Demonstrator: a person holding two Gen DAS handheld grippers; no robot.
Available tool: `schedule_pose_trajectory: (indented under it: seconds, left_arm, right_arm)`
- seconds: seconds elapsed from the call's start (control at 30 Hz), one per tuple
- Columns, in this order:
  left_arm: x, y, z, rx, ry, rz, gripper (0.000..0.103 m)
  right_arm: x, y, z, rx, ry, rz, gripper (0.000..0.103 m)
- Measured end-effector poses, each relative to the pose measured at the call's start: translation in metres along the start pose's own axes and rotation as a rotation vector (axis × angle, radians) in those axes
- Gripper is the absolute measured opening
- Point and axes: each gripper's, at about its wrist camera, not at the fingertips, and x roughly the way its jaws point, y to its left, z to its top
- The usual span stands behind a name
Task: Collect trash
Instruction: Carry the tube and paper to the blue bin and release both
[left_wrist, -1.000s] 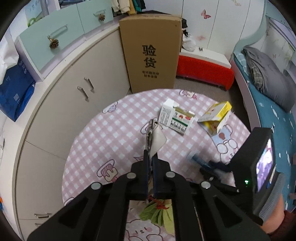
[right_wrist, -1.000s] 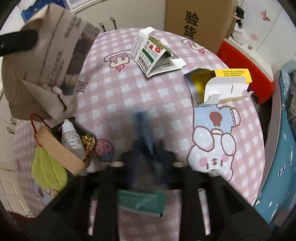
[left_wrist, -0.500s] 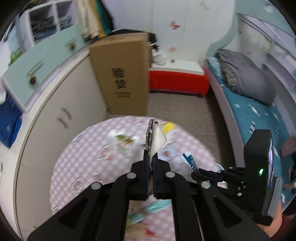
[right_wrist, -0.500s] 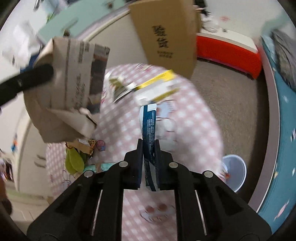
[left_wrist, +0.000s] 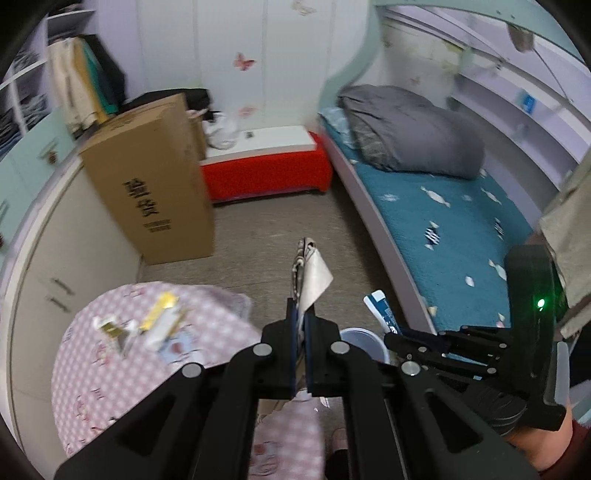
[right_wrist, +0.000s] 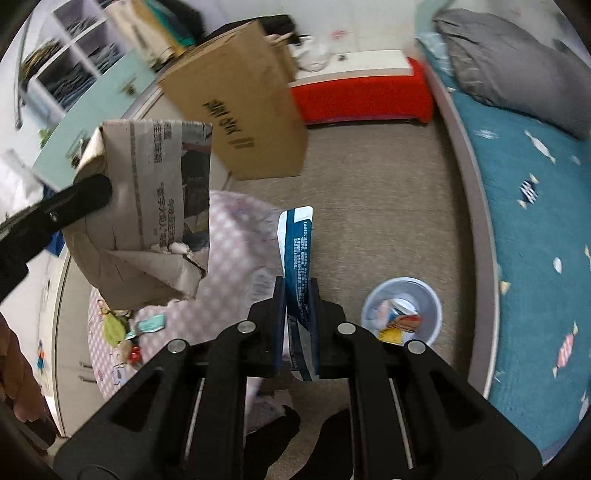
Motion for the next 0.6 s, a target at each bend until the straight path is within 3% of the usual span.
schedule_pose_trajectory:
  seconds: [0.27,0.33,0.37,0.4,0.6]
  left_arm:
    - [0.027,-0.058,0.012,0.044,0.047,-0.046,0.003]
    - [0.033,-0.068,0.014,0.048,0.058,-0.051,0.003]
    - [0.035,-0.071,0.014,0.05,0.063,-0.052,0.003]
    - [0.038,-0.075,0.015,0.051,0.069,-0.055,0.003]
    - [0.052,-0.093,0.016,0.062,0.098,-0.059,0.003]
  right_arm:
    - [-0.025,-0.066,-0.004,0.075,-0.028,-0.04,0.016]
    - [-0.025,-0.078,-0.004,0.098,-0.026,-0.035,0.032]
    - [-0.026,-0.084,-0.005,0.112,-0.031,-0.053,0.056]
    - [-0.028,-0.087,-0.005,0.12,-0.04,-0.068,0.061]
    - [-0.036,-0.104,-0.002,0.133,-0.051,-0.056,0.061]
